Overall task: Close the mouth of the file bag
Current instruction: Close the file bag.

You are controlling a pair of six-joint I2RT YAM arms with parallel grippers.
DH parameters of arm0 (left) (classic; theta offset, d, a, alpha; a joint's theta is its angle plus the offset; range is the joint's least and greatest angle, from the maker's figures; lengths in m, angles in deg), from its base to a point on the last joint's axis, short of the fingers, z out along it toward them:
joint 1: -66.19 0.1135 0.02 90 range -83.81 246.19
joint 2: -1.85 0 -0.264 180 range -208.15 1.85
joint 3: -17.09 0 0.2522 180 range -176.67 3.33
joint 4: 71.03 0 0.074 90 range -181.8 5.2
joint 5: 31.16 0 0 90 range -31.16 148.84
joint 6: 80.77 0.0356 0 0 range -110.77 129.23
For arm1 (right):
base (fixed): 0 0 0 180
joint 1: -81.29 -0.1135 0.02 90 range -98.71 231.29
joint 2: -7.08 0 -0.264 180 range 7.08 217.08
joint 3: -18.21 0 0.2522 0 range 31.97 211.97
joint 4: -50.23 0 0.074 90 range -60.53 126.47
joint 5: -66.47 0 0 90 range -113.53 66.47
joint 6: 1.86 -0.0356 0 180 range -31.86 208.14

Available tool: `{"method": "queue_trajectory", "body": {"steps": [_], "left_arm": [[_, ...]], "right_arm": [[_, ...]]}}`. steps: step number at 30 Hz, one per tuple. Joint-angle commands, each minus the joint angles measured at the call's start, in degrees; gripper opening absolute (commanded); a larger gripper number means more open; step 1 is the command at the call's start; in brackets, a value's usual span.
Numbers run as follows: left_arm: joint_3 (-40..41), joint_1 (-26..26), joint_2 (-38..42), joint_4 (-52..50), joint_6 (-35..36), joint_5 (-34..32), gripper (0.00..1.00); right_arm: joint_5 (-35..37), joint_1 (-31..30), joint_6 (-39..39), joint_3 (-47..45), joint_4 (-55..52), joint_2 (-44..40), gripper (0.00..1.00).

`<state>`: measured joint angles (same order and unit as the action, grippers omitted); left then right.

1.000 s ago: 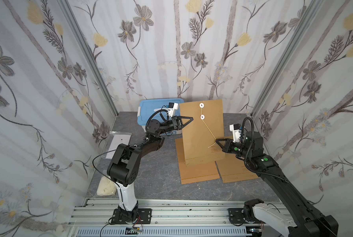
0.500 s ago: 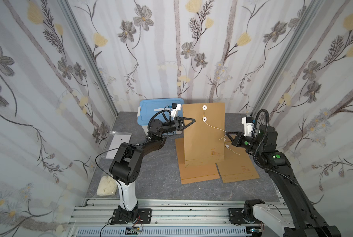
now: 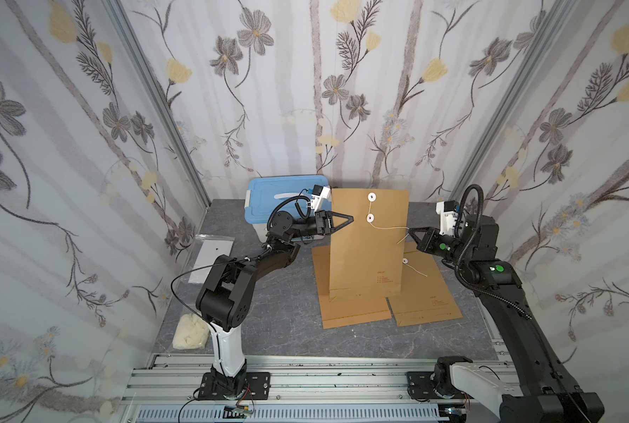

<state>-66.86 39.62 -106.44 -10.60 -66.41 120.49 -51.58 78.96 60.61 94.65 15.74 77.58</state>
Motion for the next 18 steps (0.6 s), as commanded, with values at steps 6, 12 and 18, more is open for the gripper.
{"method": "queue_trajectory", "body": {"steps": [6, 12, 18], "left_arm": [[-0.58, -1.11, 1.84, -4.04, 4.28, 3.28, 0.00], [-0.77, -1.66, 3.10, -9.15, 8.53, 5.09, 0.00], [-1.17, -3.15, 6.29, -24.09, 20.06, 5.74, 0.00]], "right_arm": [[3.86, 0.35, -0.59, 3.82, 0.21, 2.95, 0.00], [4.46, 0.48, -1.54, 6.10, 0.39, 3.76, 0.00], [4.87, 0.48, -2.24, 7.26, 0.39, 3.77, 0.00]]}}
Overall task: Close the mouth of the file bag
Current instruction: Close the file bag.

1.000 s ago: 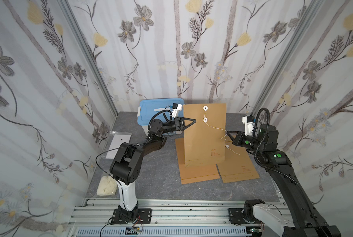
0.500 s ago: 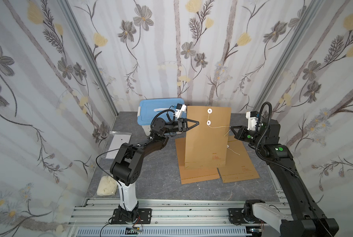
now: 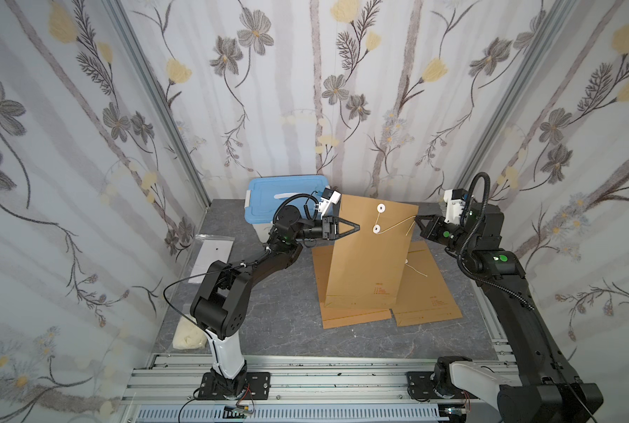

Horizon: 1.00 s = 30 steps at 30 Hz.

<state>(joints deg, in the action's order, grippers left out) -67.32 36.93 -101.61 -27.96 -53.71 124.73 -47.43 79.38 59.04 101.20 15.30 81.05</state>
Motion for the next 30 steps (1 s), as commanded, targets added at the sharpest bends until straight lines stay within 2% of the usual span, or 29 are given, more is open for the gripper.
{"method": "queue_trajectory", "body": {"steps": [1, 4, 10, 21, 30], "left_arm": [[-1.00, -0.81, 2.10, -9.43, 9.59, 1.71, 0.00], [-1.67, -1.70, 3.64, -16.54, 15.21, 1.61, 0.00], [-2.60, -2.82, 3.97, -21.24, 18.72, 2.55, 0.00], [-4.73, -3.89, 2.82, -26.92, 22.24, 3.11, 0.00], [-6.33, -4.74, 0.91, -27.77, 22.16, 3.42, 0.00]], "right_arm": [[0.62, 0.06, -0.60, 0.89, 0.68, 0.37, 0.00], [0.45, 0.07, -0.69, 1.25, 0.58, 0.64, 0.00], [-0.13, 0.07, -1.39, 1.72, 1.39, 1.17, 0.00], [-1.76, -0.61, -2.88, 2.27, 3.31, 1.61, 0.00], [-1.17, -4.09, -3.41, 2.42, 5.24, 2.31, 0.00]]}}
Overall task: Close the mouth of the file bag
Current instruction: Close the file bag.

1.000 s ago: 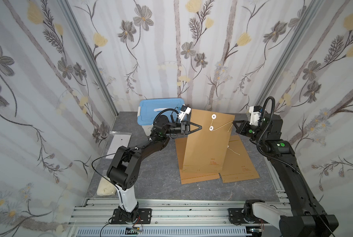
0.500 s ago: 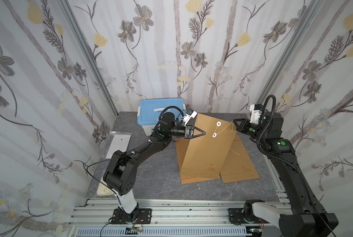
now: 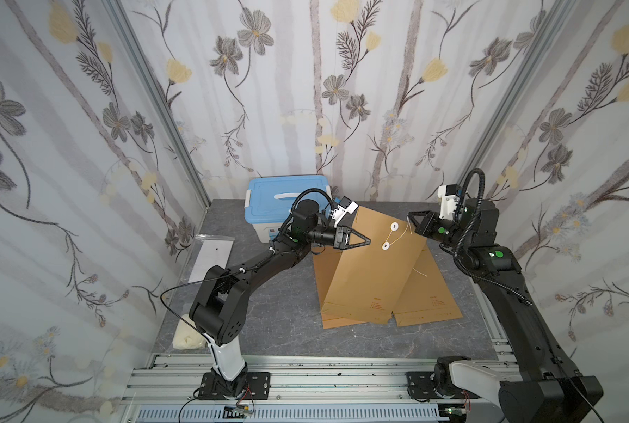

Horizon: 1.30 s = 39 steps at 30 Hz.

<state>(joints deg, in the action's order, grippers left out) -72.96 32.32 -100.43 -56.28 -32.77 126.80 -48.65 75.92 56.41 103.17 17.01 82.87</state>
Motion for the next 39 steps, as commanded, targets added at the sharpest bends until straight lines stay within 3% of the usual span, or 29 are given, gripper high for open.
{"method": "queue_trajectory", "body": {"steps": [1, 39], "left_arm": [[-0.85, -0.20, -0.38, 0.28, 1.22, 1.34, 0.00], [-3.67, -1.03, -3.47, 1.77, -1.81, 1.61, 0.00]], "right_arm": [[0.23, -1.07, -0.87, 0.59, 3.57, 0.63, 0.00], [2.00, -13.30, -3.22, 4.74, 8.60, 7.35, 0.00]]}}
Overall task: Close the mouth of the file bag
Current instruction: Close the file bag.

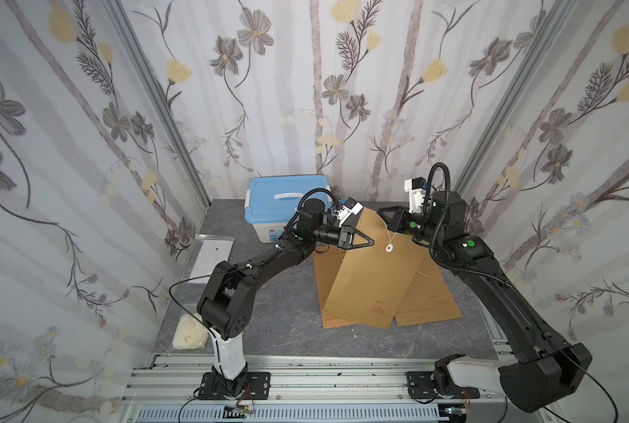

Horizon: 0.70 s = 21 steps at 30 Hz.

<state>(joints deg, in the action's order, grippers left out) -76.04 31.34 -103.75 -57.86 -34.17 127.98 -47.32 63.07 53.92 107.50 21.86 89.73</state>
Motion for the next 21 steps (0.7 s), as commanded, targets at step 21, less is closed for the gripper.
{"method": "queue_trajectory", "body": {"steps": [21], "left_arm": [[2.18, 1.68, -3.38, 22.28, -15.20, -2.34, 0.00]], "right_arm": [[-0.86, -5.54, -5.49, -4.22, 9.92, 0.93, 0.00]]}}
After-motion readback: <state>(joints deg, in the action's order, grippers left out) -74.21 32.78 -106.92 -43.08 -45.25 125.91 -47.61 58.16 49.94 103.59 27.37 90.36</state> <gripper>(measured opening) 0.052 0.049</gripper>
